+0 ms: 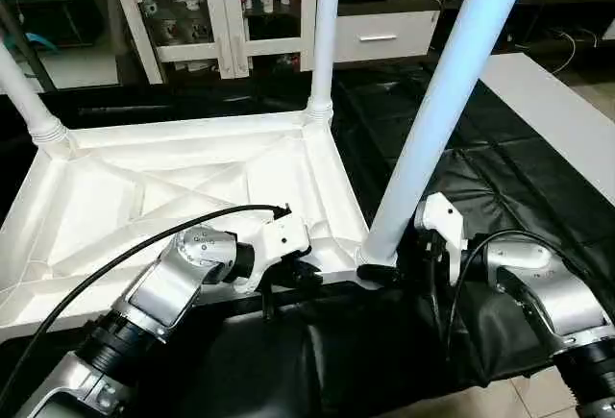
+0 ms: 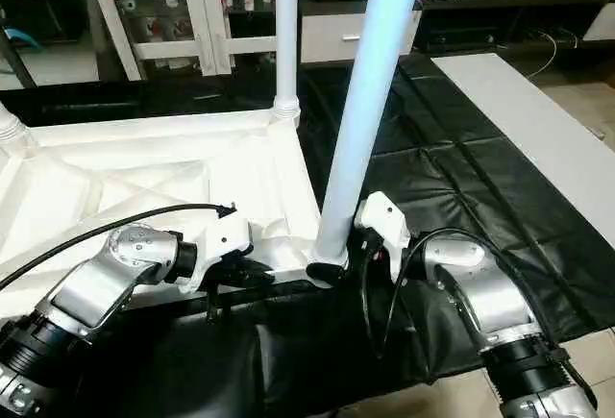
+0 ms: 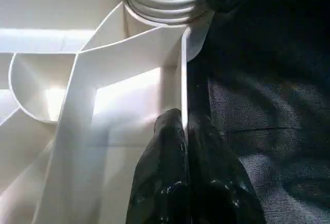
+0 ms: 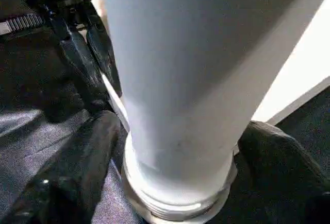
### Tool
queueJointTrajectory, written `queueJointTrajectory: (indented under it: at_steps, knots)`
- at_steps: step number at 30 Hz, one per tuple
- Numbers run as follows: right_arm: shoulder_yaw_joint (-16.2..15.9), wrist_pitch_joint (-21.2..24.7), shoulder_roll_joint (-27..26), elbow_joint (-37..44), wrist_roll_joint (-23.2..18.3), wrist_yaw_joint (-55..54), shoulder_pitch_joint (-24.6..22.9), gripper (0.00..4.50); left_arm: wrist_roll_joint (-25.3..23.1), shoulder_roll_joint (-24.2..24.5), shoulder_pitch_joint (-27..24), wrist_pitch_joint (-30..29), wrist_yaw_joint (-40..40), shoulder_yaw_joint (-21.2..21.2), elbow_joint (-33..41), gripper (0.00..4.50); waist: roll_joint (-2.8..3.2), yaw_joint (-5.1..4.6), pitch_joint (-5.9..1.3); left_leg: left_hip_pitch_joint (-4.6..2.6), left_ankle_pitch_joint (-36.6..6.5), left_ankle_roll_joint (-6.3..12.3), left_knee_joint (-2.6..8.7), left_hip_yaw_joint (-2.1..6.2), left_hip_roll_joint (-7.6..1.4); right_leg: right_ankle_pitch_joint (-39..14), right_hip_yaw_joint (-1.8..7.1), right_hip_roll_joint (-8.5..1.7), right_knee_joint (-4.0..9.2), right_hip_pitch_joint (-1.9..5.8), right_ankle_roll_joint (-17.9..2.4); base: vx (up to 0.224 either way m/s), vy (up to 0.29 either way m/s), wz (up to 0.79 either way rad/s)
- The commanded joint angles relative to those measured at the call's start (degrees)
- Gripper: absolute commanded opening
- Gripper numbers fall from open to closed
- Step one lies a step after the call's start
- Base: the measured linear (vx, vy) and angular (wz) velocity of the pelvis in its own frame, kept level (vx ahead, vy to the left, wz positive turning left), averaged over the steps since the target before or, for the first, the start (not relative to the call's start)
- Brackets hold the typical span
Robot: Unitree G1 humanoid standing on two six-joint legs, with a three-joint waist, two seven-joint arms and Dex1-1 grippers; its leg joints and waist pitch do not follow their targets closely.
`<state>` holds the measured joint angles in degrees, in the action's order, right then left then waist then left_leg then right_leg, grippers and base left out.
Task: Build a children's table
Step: Rotate leg to tighten
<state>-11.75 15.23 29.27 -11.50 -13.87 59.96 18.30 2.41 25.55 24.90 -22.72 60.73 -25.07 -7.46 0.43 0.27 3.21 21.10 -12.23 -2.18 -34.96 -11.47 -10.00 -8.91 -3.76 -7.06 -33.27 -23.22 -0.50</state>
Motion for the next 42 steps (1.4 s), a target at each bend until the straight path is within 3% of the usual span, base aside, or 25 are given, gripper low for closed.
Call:
queueJointTrajectory:
  at_steps: [1, 10, 12, 13, 16, 22, 25, 27, 29, 31, 34, 35, 36, 37, 38, 42]
  knots:
    - [0.2, -0.2, -0.1, 0.1, -0.1, 0.0, 1.1, 3.60, -0.2, 0.0, -0.2, -0.8, -0.3, -0.1, 0.2, 0.00, -0.54, 0.03, -4.04, -0.53, -8.8, 3.95, 4.52, 1.14, -2.87, -11.8, 1.96, -1.26, 2.68, 2.64, -13.6, 0.000, 0.000, 0.00]
    - [0.4, -0.6, -0.7, -0.9, 0.2, 0.0, 1.2, 2.81, -0.5, -0.1, -0.6, -0.1, -0.5, -0.2, -0.1, 0.00, -0.41, 0.05, -4.11, -0.55, -8.2, 4.10, 4.40, 1.16, -2.86, -11.2, 1.97, -1.27, 2.48, 2.70, -13.8, 0.000, 0.000, 0.00]
    - [0.5, -0.6, -0.8, -1.0, 0.2, 0.0, 1.3, 2.80, -0.5, -0.1, -0.7, 0.0, -0.6, -0.2, -0.2, 0.00, -0.45, 0.05, -4.11, -0.56, -8.2, 4.15, 4.39, 1.15, -2.86, -11.1, 1.96, -1.25, 2.48, 2.69, -13.8, 0.000, 0.000, 0.00]
    - [0.7, -0.4, -0.8, -0.9, 0.1, 0.0, 1.4, 2.74, -0.3, -0.6, -0.5, -0.5, -0.8, -0.2, -0.1, 0.00, -0.74, -0.03, -4.10, -0.52, -8.3, 4.22, 4.37, 1.09, -2.85, -11.2, 1.96, -1.21, 2.57, 2.70, -13.8, 0.000, 0.000, 0.00]
    - [0.8, -0.3, -1.0, -0.7, 0.0, 0.0, 1.2, 2.67, -0.1, -1.0, -0.6, -0.9, -1.0, -0.3, 0.4, 0.00, -0.59, 0.07, -4.10, -0.55, -8.3, 4.20, 4.35, 1.16, -2.90, -11.7, 1.98, -1.29, 2.46, 2.68, -13.8, 0.000, 0.000, 0.00]
    - [0.6, -1.4, -2.4, -2.0, 0.7, -1.8, 0.5, 2.67, 0.1, -0.5, -2.2, -0.9, -1.8, 0.3, 1.0, 0.00, -0.86, 0.06, -4.06, -0.43, -8.5, 4.17, 4.38, 1.21, -2.88, -13.0, 1.98, -1.37, 2.53, 2.66, -13.2, 0.000, 0.000, 0.00]
    - [1.1, -2.1, -3.4, -3.4, 1.6, -4.1, 1.1, 2.67, 0.1, -0.7, -2.0, -1.0, -2.3, 0.7, 0.7, 0.00, -0.70, -0.23, -4.00, -0.52, -10.1, 3.35, 4.50, 1.20, -2.86, -14.1, 1.96, -1.22, 2.76, 2.44, -12.8, 0.000, 0.000, 0.00]
    - [2.1, -2.9, -5.0, -5.8, 2.9, -8.5, 2.5, 2.67, 0.0, -1.7, -1.2, -1.3, -3.6, 1.3, -0.3, 0.00, -1.05, -0.49, -3.97, -0.41, -11.5, 2.67, 4.61, 1.27, -2.80, -15.8, 1.94, -1.25, 2.90, 2.47, -12.3, 0.000, 0.000, 0.00]
    - [3.5, -3.2, -7.3, -8.5, 4.3, -14.6, 4.0, 2.67, -0.3, -4.0, 0.0, -1.3, -6.8, 2.5, -2.6, 0.00, -1.49, -1.17, -3.88, -0.18, -13.2, 1.81, 4.76, 1.44, -2.65, -19.5, 1.80, -1.25, 3.28, 2.46, -11.1, 0.000, 0.000, 0.00]
    - [4.3, -3.0, -9.8, -10.3, 5.4, -20.0, 5.2, 2.66, -0.9, -6.3, 1.4, -1.2, -10.6, 3.7, -5.4, 0.00, -1.34, -1.37, -3.98, -0.34, -13.9, 0.83, 4.65, 1.54, -2.58, -21.6, 1.88, -1.39, 3.50, 2.28, -10.1, 0.000, 0.000, 0.00]
    - [5.0, -2.7, -13.4, -12.3, 5.9, -25.6, 6.4, 2.66, -1.8, -9.2, 3.4, -1.5, -15.8, 5.1, -9.3, 0.00, -1.18, -1.43, -3.98, -0.45, -13.5, 0.67, 4.62, 1.35, -2.42, -20.3, 1.96, -1.21, 3.57, 1.92, -10.2, 0.000, 0.000, 0.00]
    - [5.3, -2.5, -15.1, -13.4, 6.1, -28.3, 7.0, 2.66, -2.0, -10.5, 4.4, -1.9, -17.9, 5.6, -10.9, 0.00, -0.82, -1.32, -4.05, -0.43, -13.3, 0.60, 4.63, 1.44, -2.36, -20.0, 1.90, -1.27, 3.51, 2.11, -10.3, 0.000, 0.000, 0.00]
    - [5.3, -2.4, -17.2, -14.8, 6.9, -31.8, 8.1, 2.66, -2.5, -12.1, 5.7, -2.7, -20.6, 6.2, -12.8, 0.00, -1.01, -1.26, -4.19, -0.39, -12.7, 0.68, 4.58, 1.40, -2.35, -19.0, 1.85, -1.26, 3.44, 2.19, -10.5, 0.000, 0.000, 0.00]
    - [5.2, -2.5, -18.5, -15.8, 7.6, -34.1, 9.0, 2.66, -2.7, -13.2, 6.7, -3.2, -22.2, 6.6, -14.2, 0.00, -0.57, -1.26, -4.17, -0.49, -12.5, 0.70, 4.58, 1.32, -2.33, -18.3, 1.93, -1.20, 3.40, 2.01, -10.7, 0.000, 0.000, 0.00]
    - [5.0, -2.7, -20.7, -17.5, 8.4, -37.5, 10.4, 2.66, -3.1, -15.0, 8.3, -3.8, -25.2, 7.4, -16.8, 0.00, -0.79, -1.39, -4.24, -0.48, -11.8, 0.66, 4.53, 1.26, -2.28, -16.9, 1.90, -1.10, 3.31, 2.03, -11.2, 0.000, 0.000, 0.00]
    - [4.9, -3.0, -25.1, -21.6, 10.0, -45.0, 12.5, 2.66, -4.8, -18.0, 11.1, -3.1, -32.9, 9.0, -22.8, 0.00, -0.66, -1.28, -4.48, -0.40, -9.7, 1.40, 4.34, 1.20, -2.10, -13.7, 1.88, -1.10, 3.14, 2.22, -11.9, 0.000, 0.000, 0.00]
